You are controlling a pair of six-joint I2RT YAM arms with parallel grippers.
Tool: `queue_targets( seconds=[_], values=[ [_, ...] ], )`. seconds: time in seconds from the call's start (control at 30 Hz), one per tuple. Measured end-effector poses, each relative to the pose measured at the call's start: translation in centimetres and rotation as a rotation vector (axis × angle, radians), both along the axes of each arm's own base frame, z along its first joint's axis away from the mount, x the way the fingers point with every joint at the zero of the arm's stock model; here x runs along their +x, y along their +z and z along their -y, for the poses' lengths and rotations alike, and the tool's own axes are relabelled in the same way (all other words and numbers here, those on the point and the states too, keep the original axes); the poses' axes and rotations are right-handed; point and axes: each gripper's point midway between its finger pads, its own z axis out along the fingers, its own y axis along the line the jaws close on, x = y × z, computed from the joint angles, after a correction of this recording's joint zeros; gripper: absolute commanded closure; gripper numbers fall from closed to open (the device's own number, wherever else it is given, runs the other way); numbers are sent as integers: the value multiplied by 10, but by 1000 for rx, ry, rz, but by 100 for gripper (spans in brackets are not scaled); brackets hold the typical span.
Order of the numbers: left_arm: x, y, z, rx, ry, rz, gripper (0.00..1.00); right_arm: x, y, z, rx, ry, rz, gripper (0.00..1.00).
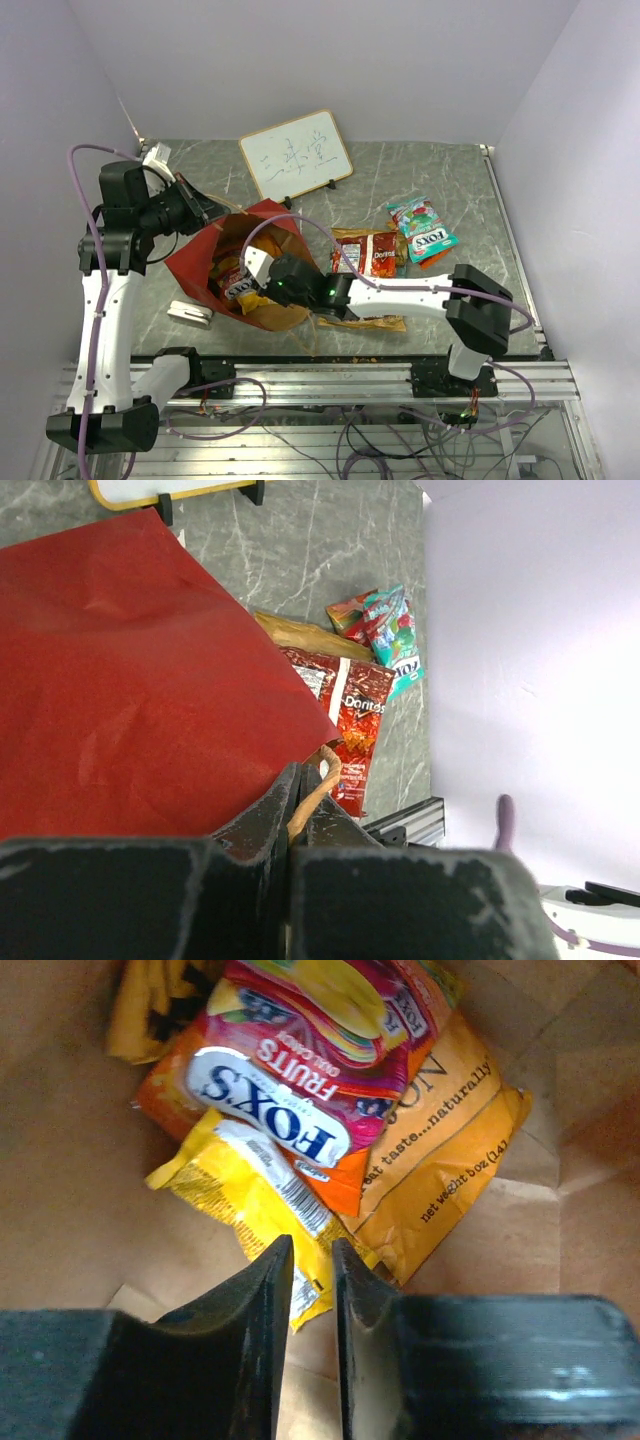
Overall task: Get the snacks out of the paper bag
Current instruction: Take out the snack from the paper bag.
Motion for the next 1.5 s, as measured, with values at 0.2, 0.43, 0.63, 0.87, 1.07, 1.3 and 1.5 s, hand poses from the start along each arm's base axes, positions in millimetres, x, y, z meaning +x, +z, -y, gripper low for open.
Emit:
queue_targets(
  seconds=[0.2,0.43,0.63,0.87,1.07,1.3,1.5],
  values=[
    [-4,-3,2,-17,-8,-12,93,18,-35,2,-56,-103,25,92],
    [-5,-5,5,-26,-22,-20,93,34,-46,5,-54,-180,56,79],
    [-7,-9,7,-35,-38,-30,93,53,-52,9,-38,-269,80,59],
    [-9,-13,8,-28,-53,-39,93,67,-78,18,-74,-347,99,35],
    [-13,-21,8,-29,-56,-59,93,78,-89,15,-67,-397,117,33],
    [-17,-23,8,-21,-60,-52,93,83,-100,7,-26,-417,86,61],
    [-20,-24,8,-20,-59,-51,93,77,-103,-2,-6,-368,41,88]
  ],
)
